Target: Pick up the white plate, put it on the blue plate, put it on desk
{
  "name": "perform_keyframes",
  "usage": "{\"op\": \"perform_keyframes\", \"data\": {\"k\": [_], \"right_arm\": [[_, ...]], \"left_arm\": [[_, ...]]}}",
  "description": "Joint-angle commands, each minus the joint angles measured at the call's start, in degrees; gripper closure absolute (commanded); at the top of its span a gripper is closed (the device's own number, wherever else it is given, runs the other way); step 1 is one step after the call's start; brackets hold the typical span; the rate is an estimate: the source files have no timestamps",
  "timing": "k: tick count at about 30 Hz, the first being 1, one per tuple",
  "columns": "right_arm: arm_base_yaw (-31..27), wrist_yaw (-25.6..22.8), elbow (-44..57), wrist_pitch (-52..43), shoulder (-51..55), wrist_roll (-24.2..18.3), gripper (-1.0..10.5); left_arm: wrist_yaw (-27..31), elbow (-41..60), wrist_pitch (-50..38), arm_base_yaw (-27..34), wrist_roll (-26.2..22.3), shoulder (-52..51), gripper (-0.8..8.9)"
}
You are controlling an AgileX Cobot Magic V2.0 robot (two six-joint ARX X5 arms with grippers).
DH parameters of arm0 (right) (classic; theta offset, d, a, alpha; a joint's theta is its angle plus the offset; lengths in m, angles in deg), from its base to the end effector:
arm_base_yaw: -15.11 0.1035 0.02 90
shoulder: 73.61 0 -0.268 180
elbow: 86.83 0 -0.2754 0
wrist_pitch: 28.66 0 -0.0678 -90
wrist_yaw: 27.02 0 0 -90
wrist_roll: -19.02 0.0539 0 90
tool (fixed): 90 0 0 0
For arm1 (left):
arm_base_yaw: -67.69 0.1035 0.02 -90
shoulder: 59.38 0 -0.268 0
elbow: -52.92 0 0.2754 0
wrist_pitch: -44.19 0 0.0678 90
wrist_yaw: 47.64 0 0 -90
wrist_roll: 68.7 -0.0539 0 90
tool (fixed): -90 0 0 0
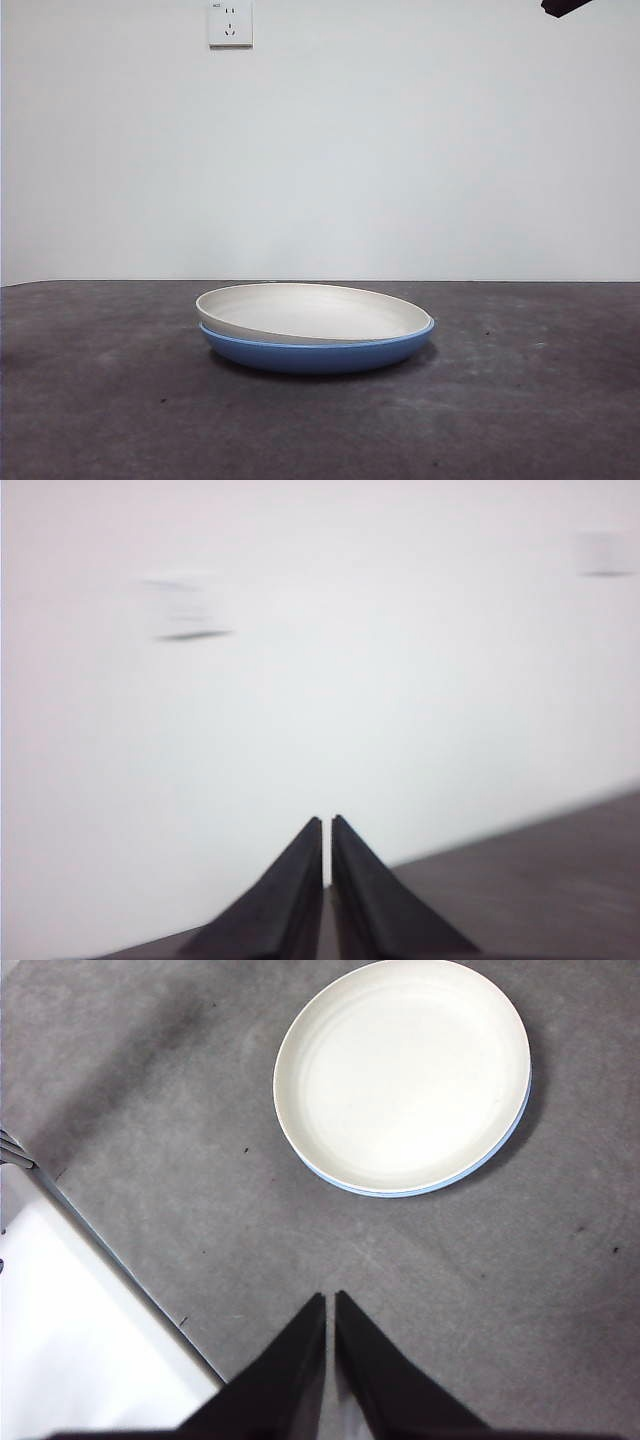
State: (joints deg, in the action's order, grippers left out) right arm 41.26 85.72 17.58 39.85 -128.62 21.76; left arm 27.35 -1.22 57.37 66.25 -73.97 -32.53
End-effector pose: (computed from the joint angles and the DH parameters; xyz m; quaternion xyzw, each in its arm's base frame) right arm 0.1729 0.1081 0.3326 0.0078 0.4149 0.3683 0.8319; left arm 0.1415 -0.0175 0.3800 0.0597 -0.1284 -0.1362 0.9805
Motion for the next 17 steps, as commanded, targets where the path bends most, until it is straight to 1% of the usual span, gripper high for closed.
{"op": "perform_keyframes", "data": {"k": [1, 4, 11, 17], "right_arm": [[0.33, 0.17, -1.16, -0.48, -0.35, -0.83, 9.4], [0.33, 0.17, -1.16, -0.48, -0.35, -0.83, 9.4], [0.33, 0.17, -1.16, -0.48, -0.35, -0.83, 9.4], [0.33, 0.17, -1.16, -0.48, -0.33, -0.83, 9.4]], "left_arm": [[5.95, 5.75, -0.37, 1.22, -1.22, -3.45, 7.98], [8.26, 11.98, -0.35, 2.56, -1.77, -7.58, 7.98], [8.44, 25.75, -0.42, 3.76, -1.97, -15.54, 7.98], [8.44, 33.86, -0.13, 3.76, -1.92, -20.09, 7.98]]}}
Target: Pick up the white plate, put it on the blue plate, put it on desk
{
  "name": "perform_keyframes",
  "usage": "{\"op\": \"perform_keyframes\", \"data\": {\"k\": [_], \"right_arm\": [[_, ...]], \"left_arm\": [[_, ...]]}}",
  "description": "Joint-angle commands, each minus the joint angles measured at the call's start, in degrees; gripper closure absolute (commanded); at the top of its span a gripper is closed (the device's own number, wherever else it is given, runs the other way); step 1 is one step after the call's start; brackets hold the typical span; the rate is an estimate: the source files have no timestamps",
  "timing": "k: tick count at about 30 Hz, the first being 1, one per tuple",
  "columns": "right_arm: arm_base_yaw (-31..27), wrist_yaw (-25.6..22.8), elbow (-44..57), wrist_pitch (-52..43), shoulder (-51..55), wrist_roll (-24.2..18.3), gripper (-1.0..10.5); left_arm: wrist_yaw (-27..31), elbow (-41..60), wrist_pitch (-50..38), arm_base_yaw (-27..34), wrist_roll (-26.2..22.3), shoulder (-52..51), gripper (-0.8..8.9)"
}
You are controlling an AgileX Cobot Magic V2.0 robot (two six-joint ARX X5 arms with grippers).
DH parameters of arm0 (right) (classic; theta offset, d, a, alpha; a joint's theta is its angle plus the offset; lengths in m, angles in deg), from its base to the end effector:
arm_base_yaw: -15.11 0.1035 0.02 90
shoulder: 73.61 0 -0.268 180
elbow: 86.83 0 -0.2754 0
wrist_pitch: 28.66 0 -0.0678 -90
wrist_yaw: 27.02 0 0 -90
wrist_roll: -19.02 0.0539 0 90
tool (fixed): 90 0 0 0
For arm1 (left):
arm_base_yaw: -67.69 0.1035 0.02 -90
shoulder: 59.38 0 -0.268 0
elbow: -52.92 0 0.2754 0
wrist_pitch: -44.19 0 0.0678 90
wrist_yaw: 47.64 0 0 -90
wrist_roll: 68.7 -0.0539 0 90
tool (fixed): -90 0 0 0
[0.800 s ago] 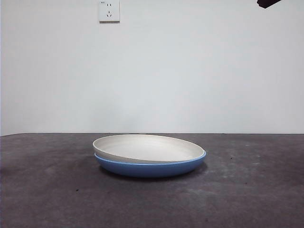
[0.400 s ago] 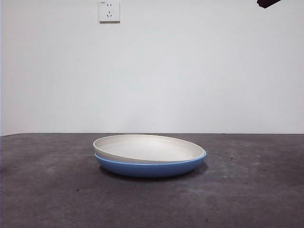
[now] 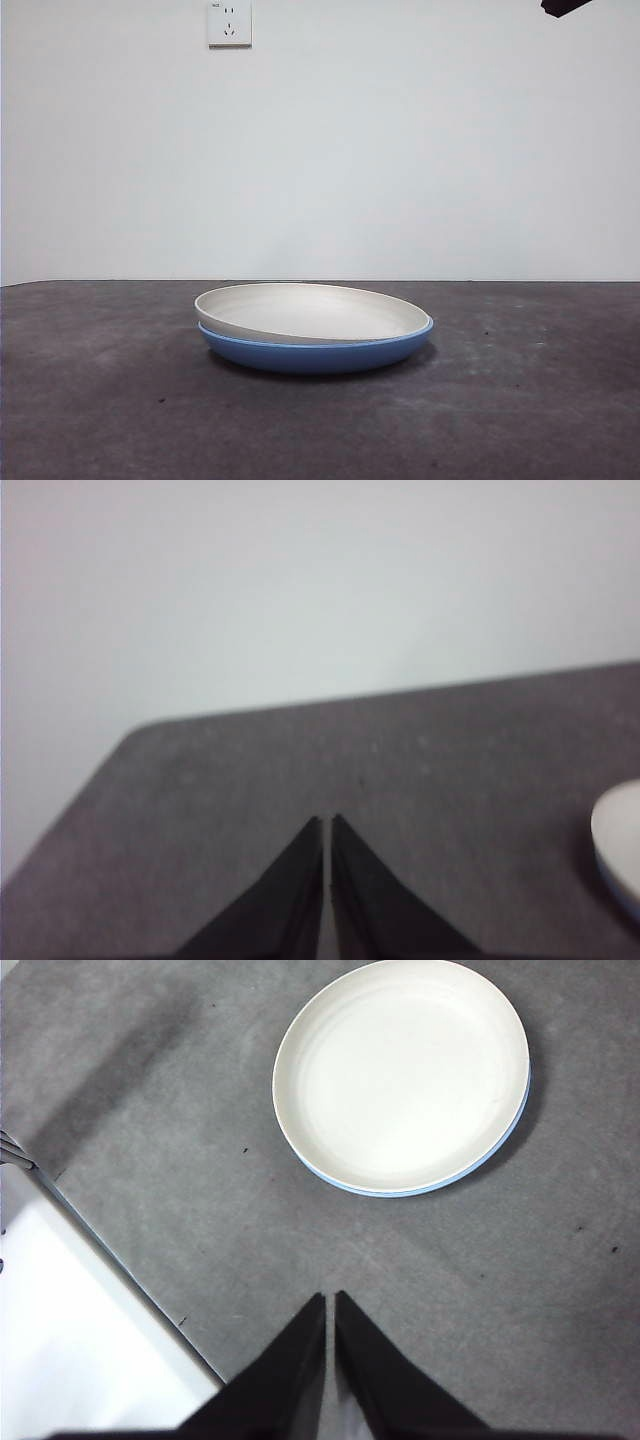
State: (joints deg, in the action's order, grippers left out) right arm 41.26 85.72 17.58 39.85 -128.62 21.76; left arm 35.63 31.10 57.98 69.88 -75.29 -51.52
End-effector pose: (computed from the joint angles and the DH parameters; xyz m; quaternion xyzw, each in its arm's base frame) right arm 0.1729 0.1081 0.3326 0.0078 0.4149 0.3683 0.8319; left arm 0.1432 -0.0008 0.2069 0.0575 -0.0038 -0.0395 0.9976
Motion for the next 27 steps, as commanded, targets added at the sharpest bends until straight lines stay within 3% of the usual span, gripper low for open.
{"op": "perform_keyframes", "data": {"k": [1, 7, 17, 27], "right_arm": [[0.33, 0.17, -1.16, -0.48, -0.33, -0.85, 9.4], [0.33, 0.17, -1.16, -0.48, -0.33, -0.83, 9.4], [0.33, 0.17, -1.16, -0.57, -0.33, -0.83, 9.4], [0.33, 0.17, -1.16, -0.59, -0.33, -0.83, 9.4]], "left_arm": [[0.17, 2.36, -0.63, 0.13, -0.61, -1.68, 7.98], [0.2, 6.58, 0.35, 0.13, -0.63, -5.16, 7.98], [0.24, 8.59, 9.11, 0.04, -0.59, -7.69, 7.98], [0.24, 8.57, 9.27, 0.04, 1.7, -7.67, 7.98]]}}
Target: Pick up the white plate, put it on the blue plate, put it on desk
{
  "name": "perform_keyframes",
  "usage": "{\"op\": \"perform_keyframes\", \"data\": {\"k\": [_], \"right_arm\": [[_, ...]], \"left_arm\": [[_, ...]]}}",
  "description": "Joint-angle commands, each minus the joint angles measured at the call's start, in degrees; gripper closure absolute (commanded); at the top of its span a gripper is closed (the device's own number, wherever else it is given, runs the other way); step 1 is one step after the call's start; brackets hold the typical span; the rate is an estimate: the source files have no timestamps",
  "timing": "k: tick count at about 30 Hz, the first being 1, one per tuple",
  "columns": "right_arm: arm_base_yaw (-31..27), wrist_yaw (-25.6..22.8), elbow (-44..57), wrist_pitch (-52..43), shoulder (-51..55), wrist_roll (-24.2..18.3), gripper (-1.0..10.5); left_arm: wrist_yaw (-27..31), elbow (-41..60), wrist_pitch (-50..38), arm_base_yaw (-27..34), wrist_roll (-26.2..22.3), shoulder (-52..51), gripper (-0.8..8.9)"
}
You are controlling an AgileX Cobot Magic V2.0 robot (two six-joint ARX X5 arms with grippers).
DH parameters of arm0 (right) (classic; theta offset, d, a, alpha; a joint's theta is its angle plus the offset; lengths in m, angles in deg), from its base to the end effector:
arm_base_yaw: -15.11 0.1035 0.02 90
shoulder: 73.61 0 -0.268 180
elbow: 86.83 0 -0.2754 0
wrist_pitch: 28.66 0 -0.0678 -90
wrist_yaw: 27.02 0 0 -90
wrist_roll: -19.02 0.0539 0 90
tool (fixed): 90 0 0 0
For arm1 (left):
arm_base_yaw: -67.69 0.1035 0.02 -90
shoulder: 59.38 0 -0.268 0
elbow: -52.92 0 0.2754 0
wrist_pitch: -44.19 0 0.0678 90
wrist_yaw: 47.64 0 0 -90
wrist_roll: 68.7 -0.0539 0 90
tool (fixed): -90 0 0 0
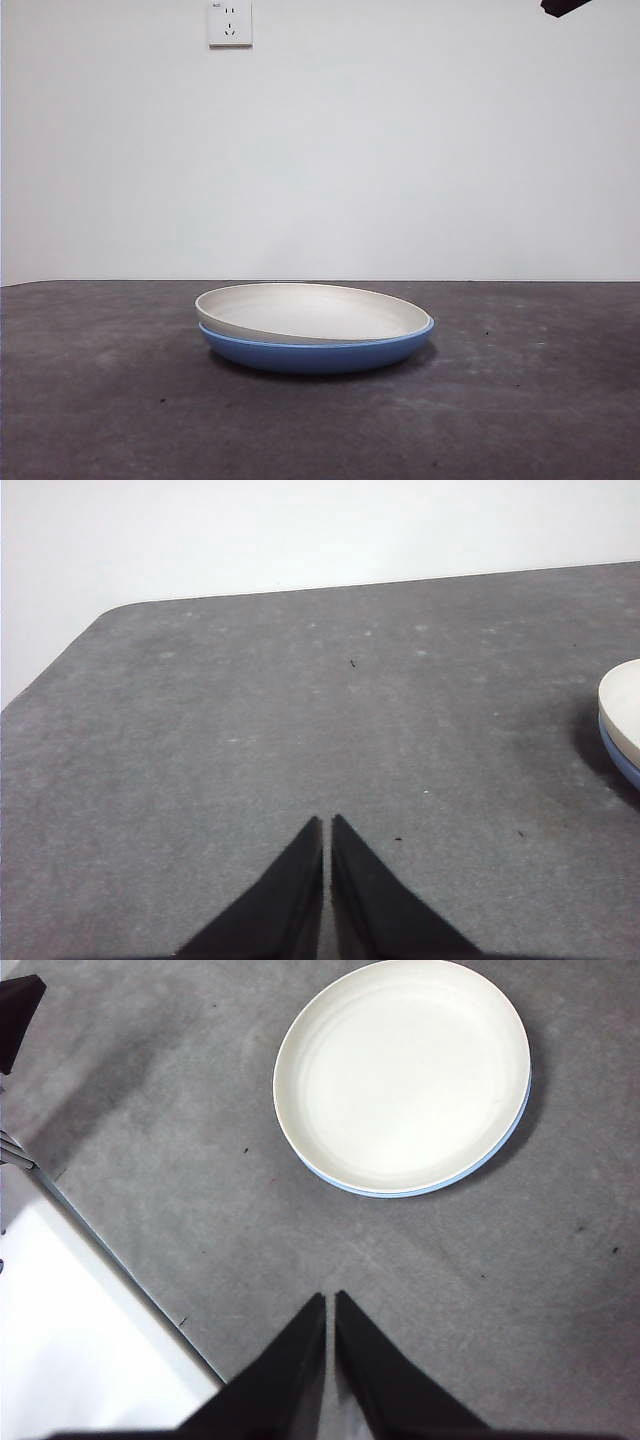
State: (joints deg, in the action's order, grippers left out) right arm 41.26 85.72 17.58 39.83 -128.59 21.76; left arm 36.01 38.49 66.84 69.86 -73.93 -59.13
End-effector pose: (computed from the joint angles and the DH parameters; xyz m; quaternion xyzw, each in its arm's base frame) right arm 0.1729 0.1081 0.3328 0.0078 0.4145 0.3684 0.8321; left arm 0.1392 -0.0007 0.1543 0.0400 0.0719 -0.0397 0.9958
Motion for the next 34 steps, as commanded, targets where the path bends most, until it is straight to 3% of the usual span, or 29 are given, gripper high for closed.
{"op": "perform_keyframes", "data": {"k": [1, 21, 24, 29, 34], "right_arm": [[0.33, 0.17, -1.16, -0.57, -0.35, -0.83, 9.4], [0.17, 0.44, -1.18, -0.61, -0.07, -0.83, 9.4], [-1.81, -2.4, -1.16, -1.95, 1.01, -4.46, 9.4], [-6.95, -3.5, 1.53, -14.08, 5.49, -4.63, 9.4], [-14.53, -3.76, 12.61, -31.12, 13.88, -4.48, 9.4]], "left_arm": [[-0.13, 1.18, 0.42, 0.07, 0.35, -0.09, 7.98], [-0.13, 1.18, 0.42, 0.07, 0.35, -0.09, 7.98], [-0.13, 1.18, 0.42, 0.07, 0.35, -0.07, 7.99], [-0.13, 1.18, 0.42, 0.07, 0.35, -0.09, 7.98], [-0.13, 1.18, 0.44, 0.07, 0.35, -0.07, 7.99]]}}
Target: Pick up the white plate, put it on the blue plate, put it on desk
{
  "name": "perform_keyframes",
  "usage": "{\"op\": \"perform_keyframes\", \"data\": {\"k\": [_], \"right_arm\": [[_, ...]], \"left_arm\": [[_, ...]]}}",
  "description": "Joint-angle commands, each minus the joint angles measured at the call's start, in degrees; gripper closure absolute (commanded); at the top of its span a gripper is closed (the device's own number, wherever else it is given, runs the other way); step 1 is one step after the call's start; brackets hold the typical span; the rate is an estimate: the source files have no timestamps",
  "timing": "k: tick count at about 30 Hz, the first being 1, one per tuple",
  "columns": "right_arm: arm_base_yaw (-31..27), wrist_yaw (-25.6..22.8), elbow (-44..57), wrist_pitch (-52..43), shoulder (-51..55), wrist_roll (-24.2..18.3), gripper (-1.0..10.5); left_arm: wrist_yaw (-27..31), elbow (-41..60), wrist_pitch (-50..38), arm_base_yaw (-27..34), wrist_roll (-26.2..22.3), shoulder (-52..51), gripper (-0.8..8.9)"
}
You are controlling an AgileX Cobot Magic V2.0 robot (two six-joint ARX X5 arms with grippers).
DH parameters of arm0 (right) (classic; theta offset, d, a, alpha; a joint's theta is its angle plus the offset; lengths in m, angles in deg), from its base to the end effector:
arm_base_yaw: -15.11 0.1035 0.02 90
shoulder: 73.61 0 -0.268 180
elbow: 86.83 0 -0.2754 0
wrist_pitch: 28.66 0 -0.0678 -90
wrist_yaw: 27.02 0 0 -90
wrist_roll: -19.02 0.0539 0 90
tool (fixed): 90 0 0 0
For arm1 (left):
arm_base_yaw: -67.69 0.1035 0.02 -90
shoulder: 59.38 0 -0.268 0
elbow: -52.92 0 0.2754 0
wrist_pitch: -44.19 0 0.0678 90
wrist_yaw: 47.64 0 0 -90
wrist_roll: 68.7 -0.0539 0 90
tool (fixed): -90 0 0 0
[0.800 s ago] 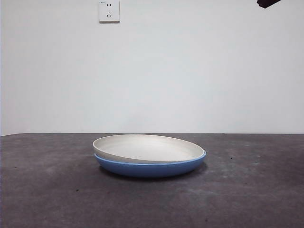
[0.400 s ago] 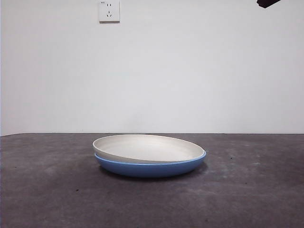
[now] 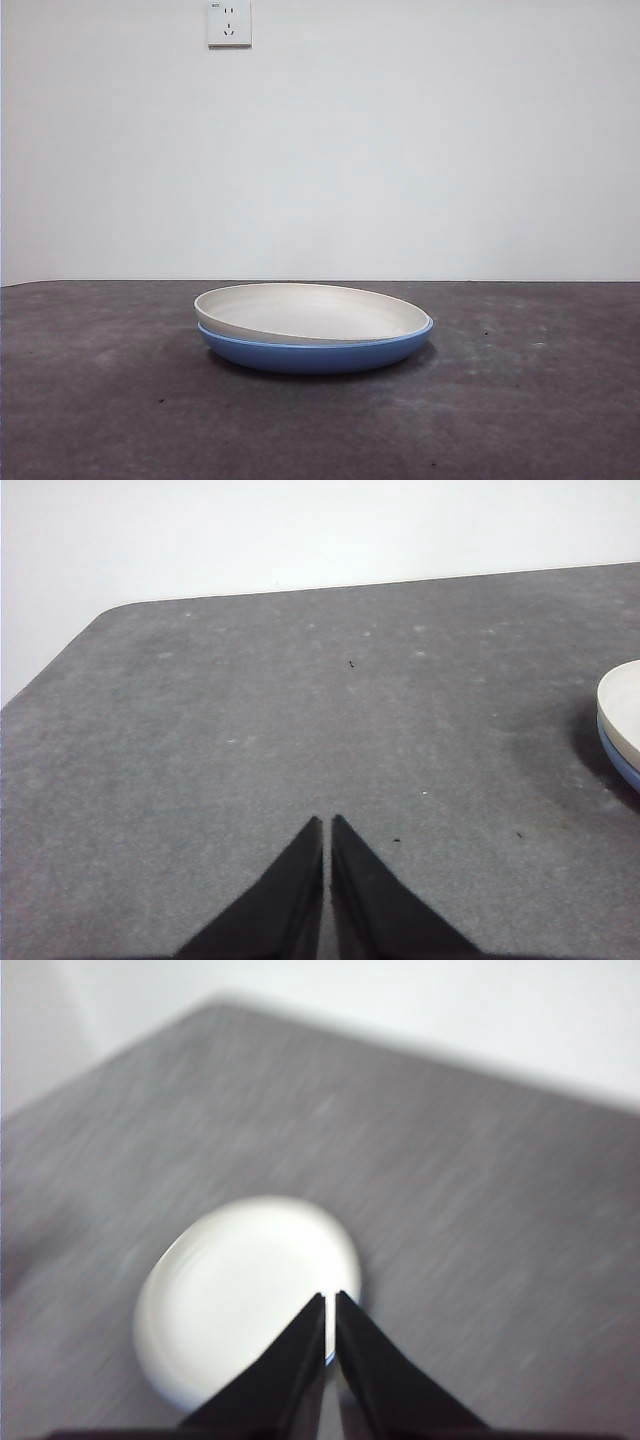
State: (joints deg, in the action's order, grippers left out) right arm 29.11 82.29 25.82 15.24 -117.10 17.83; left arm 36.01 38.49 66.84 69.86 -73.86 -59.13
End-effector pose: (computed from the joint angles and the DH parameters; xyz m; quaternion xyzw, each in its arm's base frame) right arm 0.1790 0.0630 0.3587 -0.0017 0.1709 0.2840 0.9435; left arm 0.1392 -0.0007 0.1543 0.0394 0.0719 -0.0396 0.9958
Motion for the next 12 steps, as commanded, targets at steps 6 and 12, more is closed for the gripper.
{"op": "perform_keyframes", "data": {"k": [6, 12], "right_arm": [[-9.57, -4.94, 22.32, -24.5, 14.56, -0.48, 9.4], [-13.2, -13.7, 36.68, -33.77, 24.74, 1.11, 9.4]], "left_arm": [[-0.13, 1.18, 0.44, 0.07, 0.28, -0.09, 7.98], [-0.13, 1.18, 0.44, 0.07, 0.28, -0.09, 7.98]]}}
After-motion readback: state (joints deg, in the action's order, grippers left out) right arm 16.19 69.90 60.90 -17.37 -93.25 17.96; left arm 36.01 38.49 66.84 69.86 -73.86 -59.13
